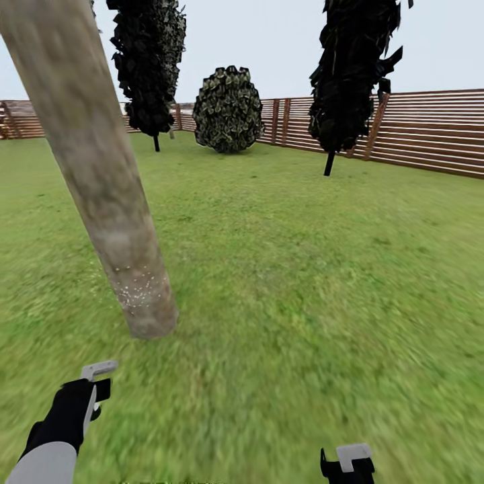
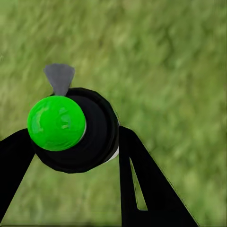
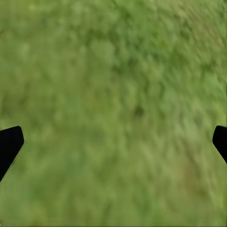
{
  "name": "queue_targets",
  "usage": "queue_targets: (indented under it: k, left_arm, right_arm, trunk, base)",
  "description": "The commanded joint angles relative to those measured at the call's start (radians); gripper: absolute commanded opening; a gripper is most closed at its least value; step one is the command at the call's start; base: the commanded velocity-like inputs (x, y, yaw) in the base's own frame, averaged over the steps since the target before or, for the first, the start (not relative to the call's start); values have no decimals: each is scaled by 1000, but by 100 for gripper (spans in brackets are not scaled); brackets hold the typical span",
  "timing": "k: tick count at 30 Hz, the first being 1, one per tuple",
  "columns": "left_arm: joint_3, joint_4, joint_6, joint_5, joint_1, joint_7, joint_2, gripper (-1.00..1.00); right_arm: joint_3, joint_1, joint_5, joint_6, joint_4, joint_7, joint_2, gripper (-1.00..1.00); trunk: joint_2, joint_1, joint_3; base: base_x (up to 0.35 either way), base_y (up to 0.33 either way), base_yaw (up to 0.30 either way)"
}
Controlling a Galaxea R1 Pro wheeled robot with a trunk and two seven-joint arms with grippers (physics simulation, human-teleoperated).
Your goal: In the garden, pick up the pesticide atomizer on the floor and spray pesticide onto both trees until each tree trunk is fully covered.
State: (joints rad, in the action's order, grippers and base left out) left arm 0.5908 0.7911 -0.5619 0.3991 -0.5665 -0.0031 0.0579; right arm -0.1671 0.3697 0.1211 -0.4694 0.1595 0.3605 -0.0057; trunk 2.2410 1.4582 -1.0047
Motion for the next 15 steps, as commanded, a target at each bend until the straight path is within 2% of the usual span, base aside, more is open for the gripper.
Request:
queue_targets:
  k: [1, 15]
  left_arm:
    - [0, 0, 0, 2, -1, 0, -2, -100]
    - [1, 1, 0, 1, -1, 0, -3, -100]
  right_arm:
    - [0, 0, 0, 0, 0, 0, 0, 100]
    - [0, 0, 0, 0, 0, 0, 0, 100]
  trunk:
    - [0, 0, 0]
    - [0, 0, -6]
  base:
    - [0, 0, 278]
    - [0, 0, 278]
